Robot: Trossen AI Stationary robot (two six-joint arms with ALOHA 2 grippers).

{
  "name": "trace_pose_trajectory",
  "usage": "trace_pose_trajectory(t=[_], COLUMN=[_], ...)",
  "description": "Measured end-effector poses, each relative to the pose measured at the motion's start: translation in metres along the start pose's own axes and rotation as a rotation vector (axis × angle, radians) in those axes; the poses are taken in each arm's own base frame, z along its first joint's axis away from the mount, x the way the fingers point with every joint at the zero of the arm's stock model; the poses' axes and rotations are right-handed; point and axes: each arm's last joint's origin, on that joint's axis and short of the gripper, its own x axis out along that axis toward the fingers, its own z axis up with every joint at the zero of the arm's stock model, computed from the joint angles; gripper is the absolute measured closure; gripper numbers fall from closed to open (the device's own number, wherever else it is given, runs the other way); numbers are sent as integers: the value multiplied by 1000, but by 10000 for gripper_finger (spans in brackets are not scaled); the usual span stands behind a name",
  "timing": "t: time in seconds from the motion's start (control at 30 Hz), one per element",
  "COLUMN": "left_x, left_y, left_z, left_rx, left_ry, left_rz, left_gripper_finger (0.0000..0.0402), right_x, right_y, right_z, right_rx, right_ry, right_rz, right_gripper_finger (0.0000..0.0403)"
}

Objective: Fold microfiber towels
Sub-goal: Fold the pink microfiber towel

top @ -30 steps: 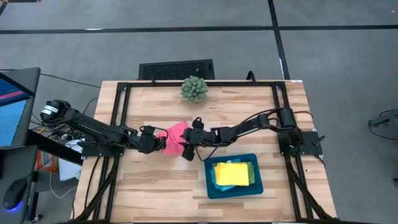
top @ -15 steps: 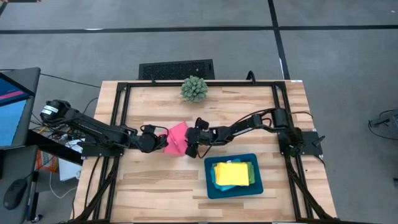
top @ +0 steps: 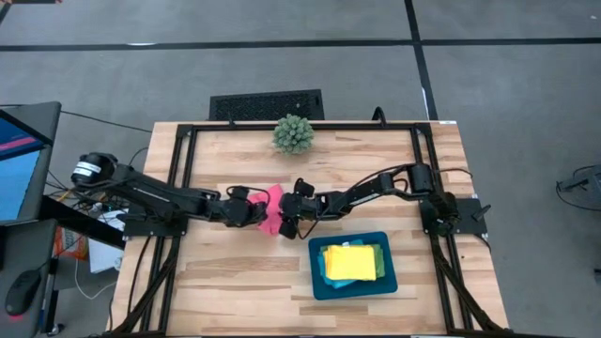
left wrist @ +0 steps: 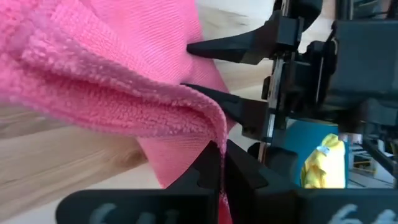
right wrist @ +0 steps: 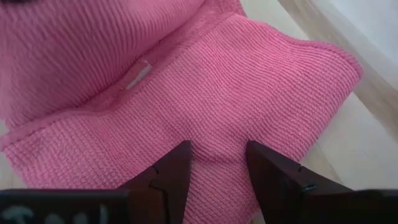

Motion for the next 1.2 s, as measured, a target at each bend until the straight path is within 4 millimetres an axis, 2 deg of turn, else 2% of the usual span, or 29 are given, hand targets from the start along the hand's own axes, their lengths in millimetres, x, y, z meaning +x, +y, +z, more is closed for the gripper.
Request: trace_pose_trajectory(t=[0.23,0.47,0.87,1.2], left_x=[26,52,54,54], left_y=[-11,-33,-37,-38], left_z=[3,10,14,13], left_rx=[27,140,184,199], left_ry=[54,62,3,69], left_rz=[82,117,106,86], left_gripper_finger=[401,401,401,401], right_x=[0,-1,-5,-8], right_y=[1,6,3,6], right_z=[0,-2,-7,-8], right_rx=[0,-6,-17,-79], right_ry=[-4,2,28,39], right_rz=[8,30,38,42], right_gripper_finger=[221,221,221,221])
